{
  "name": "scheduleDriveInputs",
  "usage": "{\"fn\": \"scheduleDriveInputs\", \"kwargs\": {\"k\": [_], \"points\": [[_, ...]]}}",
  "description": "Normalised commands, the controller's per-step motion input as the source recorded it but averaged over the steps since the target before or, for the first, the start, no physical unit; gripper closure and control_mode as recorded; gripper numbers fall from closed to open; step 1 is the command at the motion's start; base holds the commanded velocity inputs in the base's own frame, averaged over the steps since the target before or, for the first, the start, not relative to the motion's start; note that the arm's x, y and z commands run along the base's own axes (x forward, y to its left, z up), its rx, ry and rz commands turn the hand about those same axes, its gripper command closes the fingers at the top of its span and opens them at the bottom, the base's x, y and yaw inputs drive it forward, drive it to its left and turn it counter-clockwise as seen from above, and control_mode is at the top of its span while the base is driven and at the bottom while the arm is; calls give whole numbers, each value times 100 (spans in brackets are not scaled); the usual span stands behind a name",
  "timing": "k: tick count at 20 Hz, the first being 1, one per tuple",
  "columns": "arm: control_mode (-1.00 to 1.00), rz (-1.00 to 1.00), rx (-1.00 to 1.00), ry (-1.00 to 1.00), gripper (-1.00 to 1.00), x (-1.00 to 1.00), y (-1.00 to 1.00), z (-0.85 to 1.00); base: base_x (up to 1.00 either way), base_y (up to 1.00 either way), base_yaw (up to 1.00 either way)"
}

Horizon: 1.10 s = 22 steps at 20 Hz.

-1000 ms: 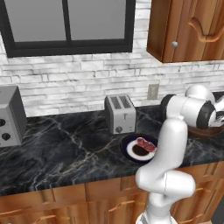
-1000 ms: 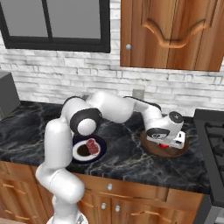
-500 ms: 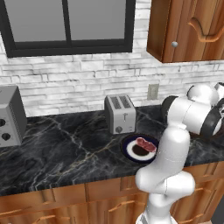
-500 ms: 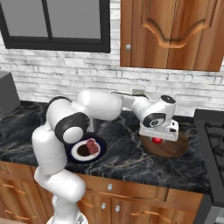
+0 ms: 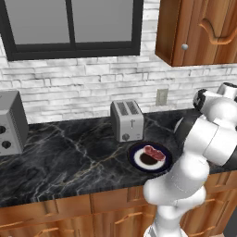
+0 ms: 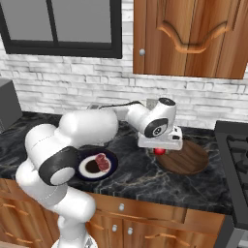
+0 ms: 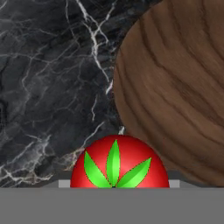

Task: Place the steak on the plate and place the tomato on the same plate.

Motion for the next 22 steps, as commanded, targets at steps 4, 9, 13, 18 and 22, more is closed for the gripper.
{"fn": "scheduleDriveInputs", "kwargs": {"k": [4, 9, 13, 18, 22], "points": [[-100, 4, -9, -3, 100, -15, 84, 5, 0, 0, 0], [-100, 1, -8, -3, 100, -10, 88, 0, 0, 0, 0], [-100, 0, -4, 0, 100, -8, 83, 0, 0, 0, 0], [-100, 0, -1, 0, 100, -5, 80, 0, 0, 0, 0], [-100, 0, 1, 0, 100, -5, 68, -2, 0, 0, 0]]}}
